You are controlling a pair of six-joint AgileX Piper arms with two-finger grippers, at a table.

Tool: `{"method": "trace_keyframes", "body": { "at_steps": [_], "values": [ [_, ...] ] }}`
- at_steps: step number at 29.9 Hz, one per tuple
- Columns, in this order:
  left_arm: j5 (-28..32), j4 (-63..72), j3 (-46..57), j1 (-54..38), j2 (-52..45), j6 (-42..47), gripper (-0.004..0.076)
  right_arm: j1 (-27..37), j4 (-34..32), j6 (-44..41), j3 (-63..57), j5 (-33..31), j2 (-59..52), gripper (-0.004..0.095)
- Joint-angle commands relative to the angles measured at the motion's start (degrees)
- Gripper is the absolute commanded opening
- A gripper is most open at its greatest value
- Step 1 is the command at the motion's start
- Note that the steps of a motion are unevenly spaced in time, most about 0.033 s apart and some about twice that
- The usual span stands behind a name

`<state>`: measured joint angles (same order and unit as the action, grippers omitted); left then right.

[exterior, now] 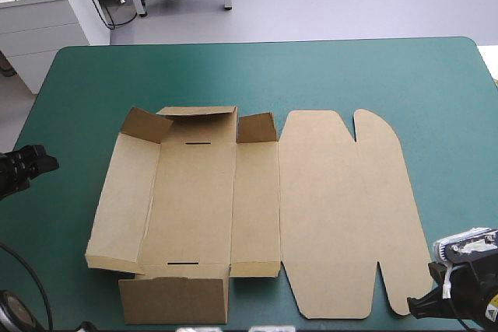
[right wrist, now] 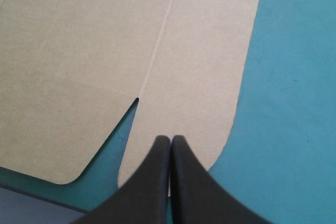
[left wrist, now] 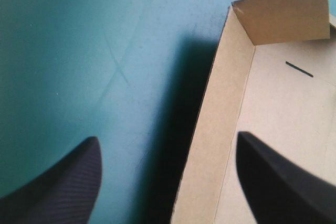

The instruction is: Fold the box

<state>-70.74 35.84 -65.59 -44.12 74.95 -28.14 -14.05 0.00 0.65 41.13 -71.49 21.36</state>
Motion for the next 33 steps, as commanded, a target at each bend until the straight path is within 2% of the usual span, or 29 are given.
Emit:
{"method": "trace_keyframes", "body": {
  "at_steps": [1,5,12,33],
  "values": [
    [-2.6,3.6,-1.8,0.0,2.1,-0.8,0.0653,0.2,-0.4,1.0,1.2,2.3,0.5,-0.0019],
    [-3.6,6.2,-1.8,1.7,6.1,-5.4,0.0656,0.2,0.0,2.7,1.2,3.3,0.5,-0.0019],
    [-3.9,2.0,-1.3,7.4,10.3,-6.2,0.0656,0.2,0.3,2.7,1.2,3.6,0.5,-0.0019],
    [-3.9,4.4,13.0,11.4,10.6,-8.1,0.0656,0.2,0.0,3.8,1.2,3.7,0.5,-0.0019]
  ]
}}
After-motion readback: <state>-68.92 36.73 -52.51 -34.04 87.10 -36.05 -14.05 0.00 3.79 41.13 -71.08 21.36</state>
